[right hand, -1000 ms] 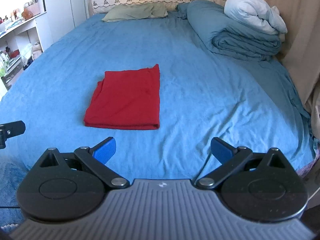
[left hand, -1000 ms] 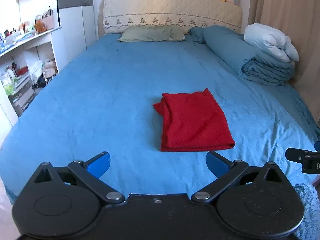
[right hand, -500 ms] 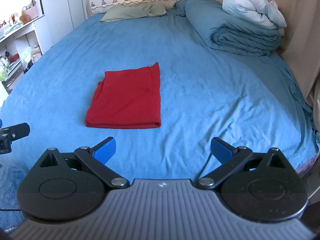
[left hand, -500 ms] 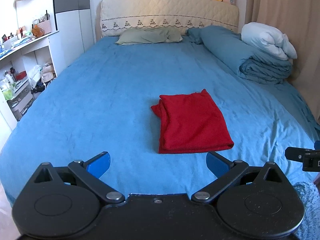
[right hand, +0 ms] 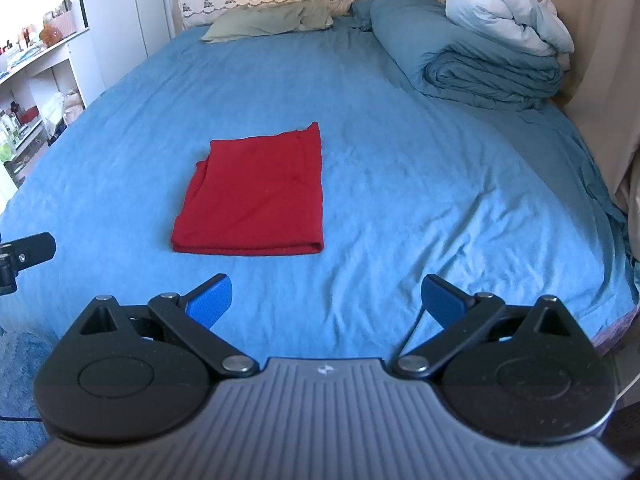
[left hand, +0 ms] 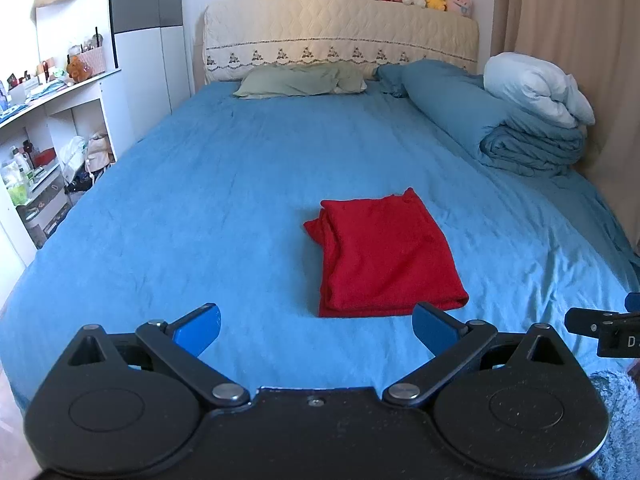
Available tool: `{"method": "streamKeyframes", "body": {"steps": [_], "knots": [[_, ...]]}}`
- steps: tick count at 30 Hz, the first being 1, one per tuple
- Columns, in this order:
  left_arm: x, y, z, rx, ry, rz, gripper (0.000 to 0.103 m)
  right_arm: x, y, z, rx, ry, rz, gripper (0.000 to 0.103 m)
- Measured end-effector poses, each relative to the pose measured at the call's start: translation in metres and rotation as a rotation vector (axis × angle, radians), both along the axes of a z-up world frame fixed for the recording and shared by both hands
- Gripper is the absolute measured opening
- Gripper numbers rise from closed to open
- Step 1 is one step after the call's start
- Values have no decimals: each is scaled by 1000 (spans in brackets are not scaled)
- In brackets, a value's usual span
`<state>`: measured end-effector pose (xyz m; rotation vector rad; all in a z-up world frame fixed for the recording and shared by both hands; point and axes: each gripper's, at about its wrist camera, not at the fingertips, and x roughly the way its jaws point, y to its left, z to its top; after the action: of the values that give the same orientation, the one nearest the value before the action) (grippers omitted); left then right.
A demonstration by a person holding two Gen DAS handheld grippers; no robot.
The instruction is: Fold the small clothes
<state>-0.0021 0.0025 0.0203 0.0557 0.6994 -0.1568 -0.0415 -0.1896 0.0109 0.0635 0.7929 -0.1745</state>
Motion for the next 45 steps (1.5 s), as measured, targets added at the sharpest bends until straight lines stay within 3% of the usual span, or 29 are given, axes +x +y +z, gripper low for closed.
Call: {"method": "streamKeyframes", "body": {"steps": [45], "knots": [[-2, 0, 10, 8, -52, -18, 103, -2, 0, 0, -3, -10, -9, 103]]}}
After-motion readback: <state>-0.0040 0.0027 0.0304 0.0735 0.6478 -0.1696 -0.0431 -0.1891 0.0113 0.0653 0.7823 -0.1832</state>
